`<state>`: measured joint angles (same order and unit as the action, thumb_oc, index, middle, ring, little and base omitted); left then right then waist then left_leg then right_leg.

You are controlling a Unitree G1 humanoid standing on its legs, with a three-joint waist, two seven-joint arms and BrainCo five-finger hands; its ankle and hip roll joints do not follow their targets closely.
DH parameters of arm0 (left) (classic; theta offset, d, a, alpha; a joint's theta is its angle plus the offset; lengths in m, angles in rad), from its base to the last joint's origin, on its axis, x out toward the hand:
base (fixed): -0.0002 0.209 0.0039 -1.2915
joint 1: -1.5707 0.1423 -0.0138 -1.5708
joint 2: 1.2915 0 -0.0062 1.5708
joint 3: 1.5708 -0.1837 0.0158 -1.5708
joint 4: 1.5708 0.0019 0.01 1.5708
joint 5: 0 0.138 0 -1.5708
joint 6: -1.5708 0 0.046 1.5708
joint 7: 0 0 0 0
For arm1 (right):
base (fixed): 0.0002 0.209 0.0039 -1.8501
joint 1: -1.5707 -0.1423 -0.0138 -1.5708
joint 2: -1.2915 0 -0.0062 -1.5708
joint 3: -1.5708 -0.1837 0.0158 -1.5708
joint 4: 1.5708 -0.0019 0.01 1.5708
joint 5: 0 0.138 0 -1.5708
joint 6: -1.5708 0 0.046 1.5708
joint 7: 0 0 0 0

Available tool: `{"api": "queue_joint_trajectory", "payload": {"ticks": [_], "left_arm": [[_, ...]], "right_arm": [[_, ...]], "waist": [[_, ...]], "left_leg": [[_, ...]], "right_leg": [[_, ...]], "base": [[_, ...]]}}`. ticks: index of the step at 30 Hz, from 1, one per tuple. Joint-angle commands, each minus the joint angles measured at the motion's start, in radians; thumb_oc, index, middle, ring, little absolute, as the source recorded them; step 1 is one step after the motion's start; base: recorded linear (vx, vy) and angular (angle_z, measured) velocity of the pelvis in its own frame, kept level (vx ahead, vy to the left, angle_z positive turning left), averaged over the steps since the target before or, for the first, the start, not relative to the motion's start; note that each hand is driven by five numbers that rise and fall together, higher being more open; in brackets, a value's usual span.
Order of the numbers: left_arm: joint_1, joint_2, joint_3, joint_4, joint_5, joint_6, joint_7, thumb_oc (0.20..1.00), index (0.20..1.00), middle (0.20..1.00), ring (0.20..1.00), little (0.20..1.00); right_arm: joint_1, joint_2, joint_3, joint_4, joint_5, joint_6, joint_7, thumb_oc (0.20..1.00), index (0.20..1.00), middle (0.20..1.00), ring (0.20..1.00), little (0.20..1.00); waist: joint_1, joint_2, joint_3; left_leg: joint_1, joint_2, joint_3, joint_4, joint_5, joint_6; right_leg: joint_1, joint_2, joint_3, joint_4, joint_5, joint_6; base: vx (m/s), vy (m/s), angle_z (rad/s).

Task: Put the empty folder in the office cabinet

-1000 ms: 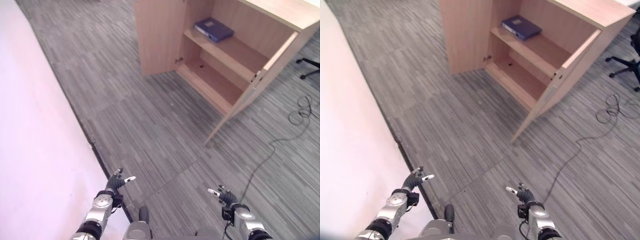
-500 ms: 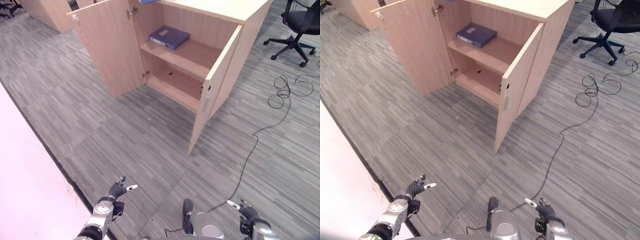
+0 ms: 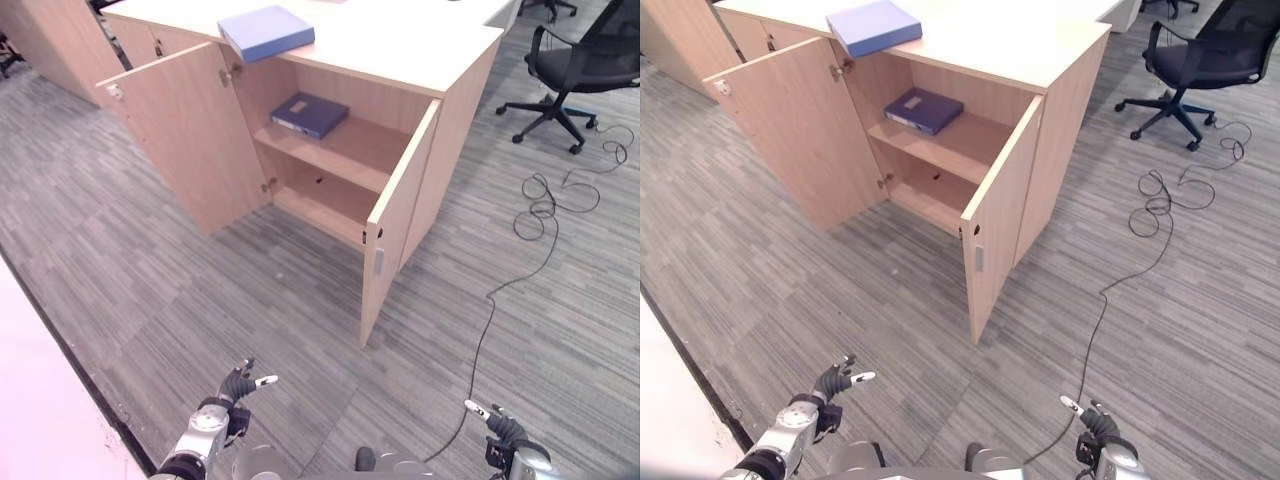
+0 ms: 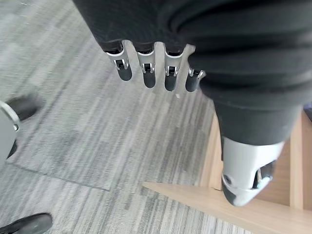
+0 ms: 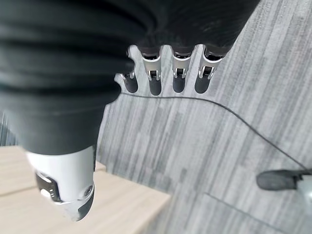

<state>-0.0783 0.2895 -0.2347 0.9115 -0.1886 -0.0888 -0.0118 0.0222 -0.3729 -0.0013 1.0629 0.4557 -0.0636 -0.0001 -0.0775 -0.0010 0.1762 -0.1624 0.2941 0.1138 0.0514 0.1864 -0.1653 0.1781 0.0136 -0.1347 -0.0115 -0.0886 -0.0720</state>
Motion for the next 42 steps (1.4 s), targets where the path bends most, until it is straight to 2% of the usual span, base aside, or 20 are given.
{"api": "queue_joint_trajectory", "payload": {"ticks": [1,5,6,9,13,16,17,19,21,23,25,26,27,29,31,32,33,35,37,42], "left_arm": [[-0.043,0.016,-0.007,-0.036,-0.022,-0.043,0.014,1.000,1.000,1.000,1.000,1.000],[-0.035,0.023,0.001,-0.039,-0.029,-0.048,0.018,1.000,1.000,1.000,1.000,1.000],[-0.019,0.028,0.017,-0.040,-0.035,-0.055,0.022,1.000,1.000,1.000,1.000,1.000],[0.002,0.030,0.033,-0.039,-0.045,-0.059,0.025,1.000,1.000,1.000,1.000,1.000],[0.008,0.029,0.032,-0.031,-0.045,-0.063,0.023,1.000,1.000,1.000,1.000,1.000],[0.008,0.045,0.010,-0.042,-0.017,-0.064,0.013,1.000,1.000,1.000,1.000,1.000],[-0.005,0.052,-0.010,-0.048,-0.006,-0.065,0.003,1.000,1.000,1.000,1.000,1.000],[-0.012,0.057,-0.014,-0.049,-0.005,-0.068,0.003,1.000,1.000,1.000,1.000,1.000],[-0.020,0.071,-0.023,-0.066,0.006,-0.070,0.004,1.000,1.000,1.000,1.000,1.000],[-0.041,0.087,-0.021,-0.080,0.001,-0.075,0.017,1.000,1.000,1.000,1.000,1.000],[-0.052,0.093,-0.021,-0.084,-0.005,-0.074,0.021,1.000,1.000,1.000,1.000,1.000],[-0.053,0.093,-0.020,-0.084,-0.005,-0.074,0.021,1.000,1.000,1.000,1.000,1.000],[-0.064,0.090,-0.020,-0.073,-0.004,-0.072,0.026,1.000,1.000,1.000,1.000,1.000],[-0.063,0.083,-0.011,-0.067,-0.004,-0.068,0.025,1.000,1.000,1.000,1.000,1.000],[-0.054,0.084,0.004,-0.064,-0.005,-0.065,0.027,1.000,1.000,1.000,1.000,1.000],[-0.052,0.082,0.007,-0.066,-0.008,-0.060,0.025,1.000,1.000,1.000,1.000,1.000],[-0.052,0.083,0.007,-0.066,-0.008,-0.059,0.025,1.000,1.000,1.000,1.000,1.000],[-0.038,0.076,0.020,-0.069,-0.008,-0.057,0.024,1.000,1.000,1.000,1.000,1.000],[-0.024,0.051,0.025,-0.055,-0.005,-0.061,0.022,1.000,1.000,1.000,1.000,1.000],[-0.003,0.017,0.018,-0.053,-0.010,-0.064,0.022,1.000,1.000,1.000,1.000,1.000]], "right_arm": [[0.019,-0.050,-0.008,-0.013,0.038,-0.026,-0.007,1.000,1.000,1.000,1.000,1.000],[0.011,-0.045,-0.003,-0.012,0.039,-0.028,-0.009,1.000,1.000,1.000,1.000,1.000],[-0.001,-0.040,0.003,-0.004,0.040,-0.029,-0.008,1.000,1.000,1.000,1.000,1.000],[-0.008,-0.034,0.004,0.008,0.043,-0.025,-0.002,1.000,1.000,1.000,1.000,1.000],[-0.011,-0.032,0.005,0.018,0.036,-0.022,0.003,1.000,1.000,1.000,1.000,1.000],[-0.002,-0.017,-0.004,0.022,0.018,-0.017,0.018,1.000,1.000,1.000,1.000,1.000],[-0.004,-0.007,-0.010,0.013,0.023,-0.014,0.027,1.000,1.000,1.000,1.000,1.000],[-0.004,-0.001,-0.014,0.015,0.026,-0.016,0.027,1.000,1.000,1.000,1.000,1.000],[-0.007,0.017,-0.017,0.004,0.033,-0.016,0.026,1.000,1.000,1.000,1.000,1.000],[-0.033,0.042,0.002,-0.009,0.026,-0.018,0.021,1.000,1.000,1.000,1.000,1.000],[-0.053,0.059,0.017,-0.014,0.020,-0.019,0.017,1.000,1.000,1.000,1.000,1.000],[-0.054,0.059,0.017,-0.014,0.020,-0.019,0.017,1.000,1.000,1.000,1.000,1.000],[-0.071,0.066,0.039,-0.012,0.017,-0.023,0.014,1.000,1.000,1.000,1.000,1.000],[-0.076,0.073,0.054,-0.008,0.021,-0.026,0.015,1.000,1.000,1.000,1.000,1.000],[-0.085,0.073,0.079,0.001,0.012,-0.032,0.011,1.000,1.000,1.000,1.000,1.000],[-0.086,0.075,0.084,0.002,0.009,-0.035,0.008,1.000,1.000,1.000,1.000,1.000],[-0.085,0.076,0.084,0.002,0.009,-0.035,0.008,1.000,1.000,1.000,1.000,1.000],[-0.088,0.078,0.092,-0.002,-0.002,-0.032,0.004,1.000,1.000,1.000,1.000,1.000],[-0.079,0.067,0.090,0.004,0.010,-0.037,0.000,1.000,1.000,1.000,1.000,1.000],[-0.055,0.041,0.065,0.011,0.028,-0.033,-0.003,1.000,1.000,1.000,1.000,1.000]], "waist": [[0.043,0.045,0.030],[0.064,0.036,0.041],[0.085,0.040,0.039],[0.105,0.043,0.033],[0.109,0.044,0.026],[0.085,0.039,-0.017],[0.079,0.022,-0.027],[0.073,0.013,-0.034],[0.058,0.000,-0.037],[0.053,-0.003,-0.016],[0.058,0.005,-0.001],[0.058,0.006,-0.002],[0.063,0.018,0.009],[0.065,0.024,0.016],[0.090,0.017,0.026],[0.103,0.010,0.022],[0.102,0.009,0.024],[0.130,-0.006,0.021],[0.117,-0.004,0.017],[0.100,0.022,0.017]], "left_leg": [[0.066,-0.015,-0.100,-0.078,0.029,-0.009],[0.025,-0.030,-0.166,-0.111,0.026,-0.012],[-0.019,-0.027,-0.234,-0.116,0.024,-0.017],[-0.018,-0.021,-0.304,-0.100,0.024,-0.027],[-0.016,-0.024,-0.337,-0.069,0.014,-0.036],[0.021,-0.038,-0.327,-0.051,-0.026,-0.042],[0.015,-0.060,-0.264,-0.026,-0.069,-0.019],[0.020,-0.070,-0.242,-0.025,-0.084,-0.010],[0.040,-0.094,-0.182,-0.034,-0.105,0.010],[0.083,-0.118,-0.098,-0.083,-0.122,0.036],[0.101,-0.130,-0.048,-0.107,-0.127,0.046],[0.097,-0.129,-0.048,-0.107,-0.124,0.047],[0.099,-0.152,-0.004,-0.105,-0.135,0.070],[0.124,-0.185,0.031,-0.110,-0.148,0.096],[0.145,-0.218,0.070,-0.112,-0.158,0.112],[0.142,-0.226,0.093,-0.112,-0.159,0.114],[0.145,-0.227,0.092,-0.111,-0.161,0.114],[0.151,-0.229,0.144,-0.100,-0.171,0.107],[0.166,-0.247,0.148,-0.085,-0.179,0.113],[0.173,-0.262,0.130,-0.036,-0.195,0.106]], "right_leg": [[-0.009,-0.050,0.155,0.044,-0.040,0.138],[0.029,-0.046,0.218,0.078,-0.083,0.129],[0.058,-0.030,0.312,0.116,-0.119,0.124],[0.087,-0.037,0.392,0.136,-0.151,0.131],[0.099,-0.060,0.430,0.132,-0.156,0.149],[0.063,-0.142,0.482,0.130,-0.119,0.212],[0.055,-0.200,0.490,0.108,-0.066,0.252],[0.037,-0.227,0.496,0.108,-0.023,0.273],[-0.017,-0.268,0.500,0.121,0.106,0.312],[-0.111,-0.305,0.448,0.158,0.250,0.329],[-0.152,-0.321,0.317,0.158,0.264,0.310],[-0.155,-0.320,0.318,0.156,0.268,0.310],[-0.185,-0.274,0.210,0.196,0.197,0.290],[-0.197,-0.154,0.174,0.219,0.062,0.272],[-0.186,-0.066,0.059,0.201,0.001,0.232],[-0.181,-0.044,-0.004,0.180,-0.008,0.210],[-0.177,-0.045,-0.006,0.181,-0.010,0.210],[-0.148,-0.068,-0.144,0.135,-0.026,0.184],[-0.117,-0.042,-0.075,0.073,-0.026,0.171],[-0.094,-0.052,-0.046,0.030,-0.005,0.153]], "base": [[0.52,0.103,-0.56],[0.33,0.076,-0.62],[0.44,0.204,-1.05],[0.34,0.224,-1.20],[0.14,0.251,-0.40],[0.19,0.570,-0.28],[0.12,0.487,-0.72],[0.07,0.296,-0.55],[-0.01,0.354,-0.44],[-0.08,0.439,-0.59],[-0.10,0.283,-0.97],[-0.12,0.457,-0.91],[-0.07,0.515,-0.61],[-0.03,0.555,-0.55],[-0.02,0.304,-0.60],[-0.03,0.138,-0.51],[-0.05,0.091,-0.83],[-0.04,0.061,-0.55],[0.02,0.055,-0.46],[0.04,0.014,-0.09]]}}
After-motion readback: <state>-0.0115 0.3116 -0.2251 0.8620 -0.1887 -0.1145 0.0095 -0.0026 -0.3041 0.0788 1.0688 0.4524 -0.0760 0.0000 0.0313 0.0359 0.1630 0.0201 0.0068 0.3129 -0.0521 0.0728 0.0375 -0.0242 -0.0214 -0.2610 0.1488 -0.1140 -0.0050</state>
